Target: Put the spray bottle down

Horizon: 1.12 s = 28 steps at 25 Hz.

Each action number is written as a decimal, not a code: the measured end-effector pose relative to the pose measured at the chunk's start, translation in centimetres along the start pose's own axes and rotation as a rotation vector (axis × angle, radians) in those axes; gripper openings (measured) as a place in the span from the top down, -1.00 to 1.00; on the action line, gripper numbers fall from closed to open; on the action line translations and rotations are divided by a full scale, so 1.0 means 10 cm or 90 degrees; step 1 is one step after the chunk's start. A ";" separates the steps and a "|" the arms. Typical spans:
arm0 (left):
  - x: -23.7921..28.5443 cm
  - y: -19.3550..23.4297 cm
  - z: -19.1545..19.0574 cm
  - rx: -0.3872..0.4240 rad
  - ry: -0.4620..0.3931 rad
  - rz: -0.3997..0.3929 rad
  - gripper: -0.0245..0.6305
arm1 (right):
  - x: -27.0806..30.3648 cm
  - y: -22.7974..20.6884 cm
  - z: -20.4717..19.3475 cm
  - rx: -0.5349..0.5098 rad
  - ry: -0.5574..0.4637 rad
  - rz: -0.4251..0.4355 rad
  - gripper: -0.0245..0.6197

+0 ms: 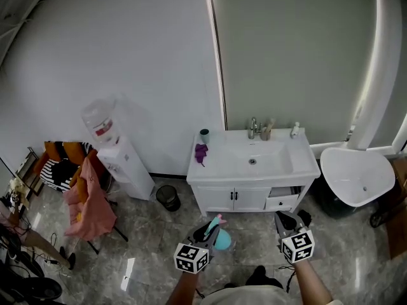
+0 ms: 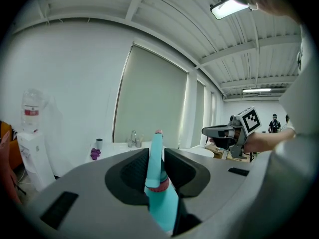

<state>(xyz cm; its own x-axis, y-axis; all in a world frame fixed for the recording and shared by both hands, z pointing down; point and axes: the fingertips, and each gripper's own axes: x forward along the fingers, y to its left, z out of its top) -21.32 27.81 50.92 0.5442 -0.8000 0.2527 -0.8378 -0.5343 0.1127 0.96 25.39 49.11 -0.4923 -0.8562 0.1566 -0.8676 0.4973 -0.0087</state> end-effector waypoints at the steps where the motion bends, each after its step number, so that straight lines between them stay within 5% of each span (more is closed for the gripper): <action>1: 0.03 0.04 0.00 -0.001 0.000 0.000 0.63 | 0.03 -0.01 -0.01 0.000 0.002 -0.001 0.89; 13: 0.61 0.46 0.13 -0.011 0.007 0.007 0.63 | 0.73 -0.29 0.01 0.000 0.012 0.023 0.89; 28: 2.07 1.16 0.51 -0.028 0.010 0.051 0.63 | 2.24 -1.29 0.11 0.004 0.030 0.084 0.89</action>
<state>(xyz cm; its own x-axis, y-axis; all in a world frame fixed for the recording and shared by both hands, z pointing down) -19.54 3.65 52.59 0.4749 -0.8349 0.2782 -0.8799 -0.4560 0.1336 1.08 -0.33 51.62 -0.5989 -0.7755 0.1997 -0.7957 0.6044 -0.0389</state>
